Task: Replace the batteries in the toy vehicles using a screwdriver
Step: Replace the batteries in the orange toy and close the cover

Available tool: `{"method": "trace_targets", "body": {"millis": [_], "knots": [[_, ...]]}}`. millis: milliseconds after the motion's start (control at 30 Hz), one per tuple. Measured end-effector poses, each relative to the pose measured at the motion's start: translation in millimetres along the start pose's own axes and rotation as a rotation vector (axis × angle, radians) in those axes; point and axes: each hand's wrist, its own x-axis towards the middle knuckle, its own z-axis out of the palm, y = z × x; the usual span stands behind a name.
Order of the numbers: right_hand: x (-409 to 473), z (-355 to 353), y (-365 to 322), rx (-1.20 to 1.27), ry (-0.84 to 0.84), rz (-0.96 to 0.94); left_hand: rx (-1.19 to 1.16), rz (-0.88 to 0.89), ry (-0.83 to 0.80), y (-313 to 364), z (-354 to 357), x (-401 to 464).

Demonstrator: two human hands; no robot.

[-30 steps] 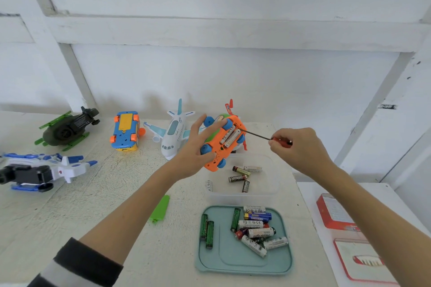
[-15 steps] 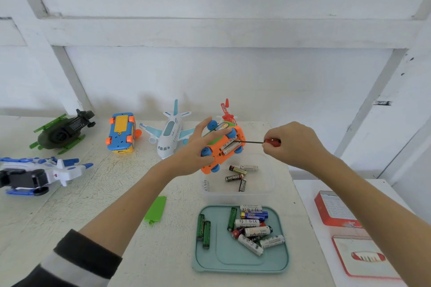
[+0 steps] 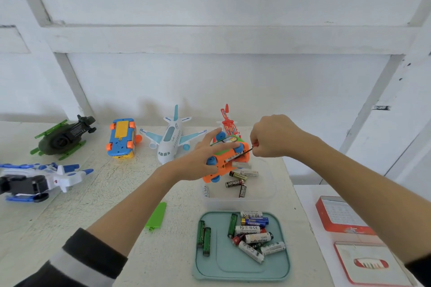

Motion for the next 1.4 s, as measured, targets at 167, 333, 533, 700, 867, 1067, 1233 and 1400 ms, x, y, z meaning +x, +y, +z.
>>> {"method": "trace_targets", "body": {"millis": [167, 333, 533, 700, 867, 1067, 1233, 1400], "knots": [[-6, 6, 6, 0.103, 0.058, 0.037, -0.177, -0.036, 0.07, -6, -2, -2], [-28, 24, 11, 0.417, 0.304, 0.187, -0.565, -0.062, 0.176, -15, -3, -7], [-32, 39, -4, 0.578, 0.48, 0.267, -0.886, -0.036, 0.176, -13, 1, -11], [-31, 37, -5, 0.566, 0.494, 0.262, -0.942, -0.062, 0.183, -10, 3, -12], [-33, 34, -6, 0.491, 0.481, 0.272, -0.939, -0.062, 0.214, -9, 6, -14], [-35, 30, -5, 0.502, 0.463, 0.266, -0.912, 0.005, 0.193, -11, 7, -15], [-39, 22, 7, 0.56, 0.331, 0.239, -0.777, 0.025, 0.175, -18, 8, -16], [-40, 15, 20, 0.675, 0.239, 0.217, -0.645, 0.027, 0.168, -10, 3, -19]]}}
